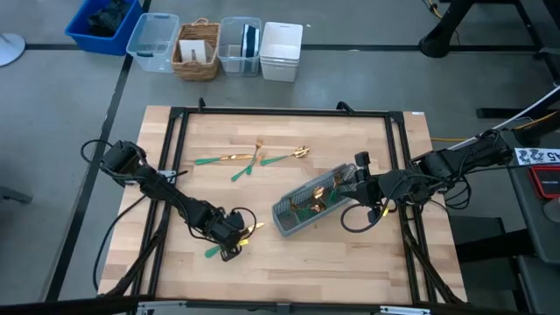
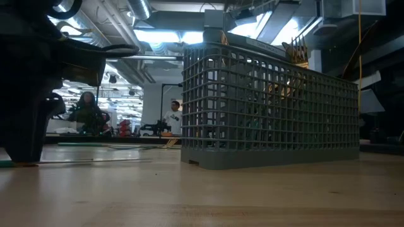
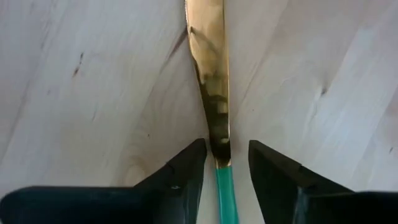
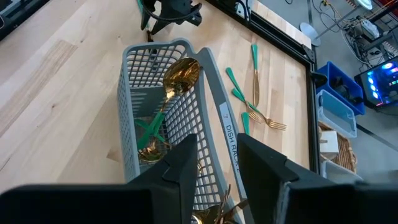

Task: Sort silverware
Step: Put the gold knife into the gray silverware organizer

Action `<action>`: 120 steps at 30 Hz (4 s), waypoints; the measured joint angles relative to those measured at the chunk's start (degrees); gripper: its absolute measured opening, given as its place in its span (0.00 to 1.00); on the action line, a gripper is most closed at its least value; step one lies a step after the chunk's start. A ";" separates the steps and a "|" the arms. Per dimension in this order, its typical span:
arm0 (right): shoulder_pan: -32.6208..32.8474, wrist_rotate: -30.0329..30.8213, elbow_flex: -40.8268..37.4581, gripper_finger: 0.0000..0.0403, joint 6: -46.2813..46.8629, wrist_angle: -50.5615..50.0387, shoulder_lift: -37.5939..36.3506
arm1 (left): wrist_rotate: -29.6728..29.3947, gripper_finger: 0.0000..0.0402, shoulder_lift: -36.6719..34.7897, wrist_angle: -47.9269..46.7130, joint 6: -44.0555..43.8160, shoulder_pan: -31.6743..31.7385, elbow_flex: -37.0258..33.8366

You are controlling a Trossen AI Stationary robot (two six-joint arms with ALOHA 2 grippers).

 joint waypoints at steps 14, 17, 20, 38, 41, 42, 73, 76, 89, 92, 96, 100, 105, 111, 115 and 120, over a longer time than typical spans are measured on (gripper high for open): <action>0.00 0.01 0.00 0.29 0.00 0.02 -0.01 | 0.16 0.17 0.64 -7.00 0.70 0.85 0.31; 0.00 0.02 0.00 0.29 -0.03 0.04 0.00 | 0.66 0.17 0.66 -8.89 0.46 1.69 0.28; 0.00 0.02 0.00 0.29 -0.03 0.04 0.00 | 0.80 0.17 0.66 -10.85 1.50 2.48 0.28; -0.02 4.50 0.00 0.29 -1.53 0.24 -0.70 | 1.12 0.18 0.68 -18.95 0.34 6.31 0.30; -0.02 6.12 0.02 0.29 -1.62 0.30 -1.92 | 1.19 0.19 0.70 -17.92 0.24 6.54 0.12; -0.02 6.17 0.02 0.29 -1.62 0.31 -2.43 | 1.17 0.20 0.70 -17.33 0.23 6.54 0.09; -0.02 3.50 0.02 0.29 -1.58 -1.03 -8.17 | 0.79 0.08 -2.05 -12.62 -6.06 6.59 1.73; -0.02 3.48 0.02 0.29 -1.58 -1.05 -8.16 | -0.66 0.07 -3.59 -11.91 -5.92 6.65 1.81; -0.02 1.80 0.02 0.29 -1.55 -1.08 -8.15 | -0.81 0.02 -4.00 -8.66 -8.90 7.32 1.88; -0.02 0.46 0.02 0.29 -1.51 -1.07 -8.15 | -0.81 0.07 -4.08 -5.53 -7.60 7.32 1.92; -0.02 0.00 0.02 0.29 -1.51 -1.09 -8.15 | -0.75 0.19 -3.93 -5.64 -7.33 7.27 1.97; -0.02 0.00 0.02 0.29 -1.51 -1.20 -8.15 | -0.65 0.28 -3.91 -7.43 -7.55 7.26 1.90; -0.02 0.00 0.02 0.29 -1.51 -1.49 -8.15 | -0.64 0.29 -3.02 -7.26 -7.55 6.82 1.92; -0.02 0.00 0.02 0.29 -1.51 -1.49 -8.15 | 0.88 0.24 0.26 -7.29 -8.01 6.84 1.97; -0.02 0.00 0.02 0.29 -1.53 -1.49 -8.14 | 0.83 0.22 1.38 -7.34 -8.18 6.84 2.14; -0.02 0.17 0.02 0.29 -1.75 -1.59 -8.15 | 0.87 0.19 1.45 -10.09 -8.70 6.84 2.22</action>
